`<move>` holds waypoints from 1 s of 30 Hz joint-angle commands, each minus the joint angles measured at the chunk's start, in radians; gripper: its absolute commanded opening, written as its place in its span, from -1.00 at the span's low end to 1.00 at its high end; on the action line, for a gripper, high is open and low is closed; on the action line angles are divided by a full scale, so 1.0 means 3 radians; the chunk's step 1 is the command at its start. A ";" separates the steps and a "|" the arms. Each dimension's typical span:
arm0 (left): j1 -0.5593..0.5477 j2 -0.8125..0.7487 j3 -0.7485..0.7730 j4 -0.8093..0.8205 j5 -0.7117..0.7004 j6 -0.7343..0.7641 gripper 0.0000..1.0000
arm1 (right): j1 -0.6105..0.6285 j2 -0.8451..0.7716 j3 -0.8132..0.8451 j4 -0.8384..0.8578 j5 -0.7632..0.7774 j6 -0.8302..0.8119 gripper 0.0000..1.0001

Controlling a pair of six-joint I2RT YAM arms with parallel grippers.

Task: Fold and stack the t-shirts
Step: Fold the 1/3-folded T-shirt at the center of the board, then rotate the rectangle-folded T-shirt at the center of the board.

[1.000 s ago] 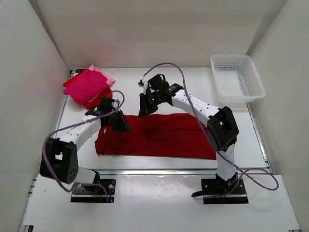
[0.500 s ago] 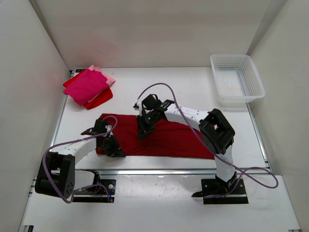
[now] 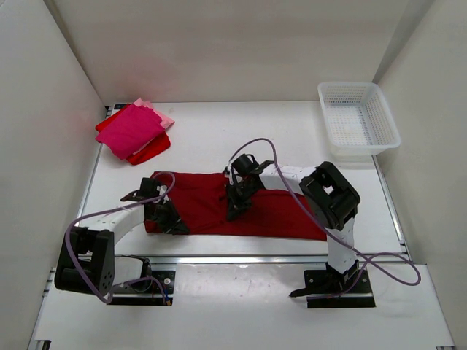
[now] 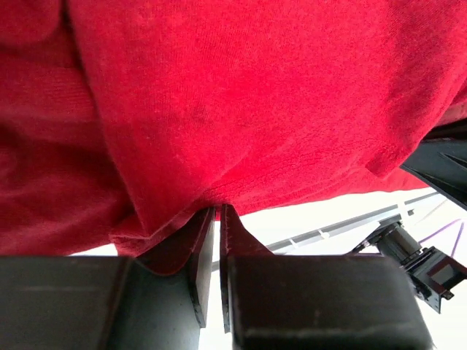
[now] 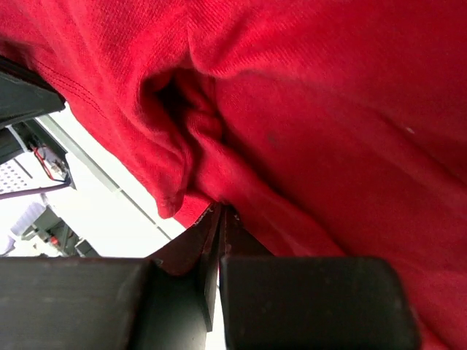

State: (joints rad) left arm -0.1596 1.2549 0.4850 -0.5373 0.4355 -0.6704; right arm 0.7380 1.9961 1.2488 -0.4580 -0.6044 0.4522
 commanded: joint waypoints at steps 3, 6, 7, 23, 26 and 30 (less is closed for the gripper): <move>-0.0096 0.0000 0.0330 -0.0075 0.0021 0.0021 -0.66 | 0.0020 -0.0282 0.0177 -0.0165 -0.0040 -0.0076 -0.99; -0.0245 0.0040 0.0851 -0.0325 -0.0117 0.0087 -0.64 | 0.0081 -0.0282 0.0667 -0.0497 -0.0112 -0.0203 -0.95; -0.0296 0.0076 0.1076 -0.0417 -0.0112 0.0102 -0.66 | 0.0051 -0.0272 0.0882 -0.0589 -0.0153 -0.0274 -0.94; 0.0374 0.0680 0.1983 -0.0147 -0.0056 0.0174 -0.72 | -0.0394 0.1425 0.2949 -0.0820 -0.0373 -0.0725 -0.24; 0.0409 0.0690 0.1942 -0.0030 -0.0086 0.0205 -0.70 | -0.0435 0.1716 0.3368 -0.0816 -0.0250 -0.0705 -0.05; 0.0481 0.0644 0.1764 0.0042 -0.0091 0.0261 -0.70 | -0.0455 0.2003 0.3747 -0.0724 -0.0316 -0.0654 0.11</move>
State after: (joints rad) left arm -0.0330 1.4860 1.0286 -0.5682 0.4007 -0.6201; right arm 0.5983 2.5744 2.2784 -0.7204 -0.7067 0.2649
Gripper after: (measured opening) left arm 0.146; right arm 0.541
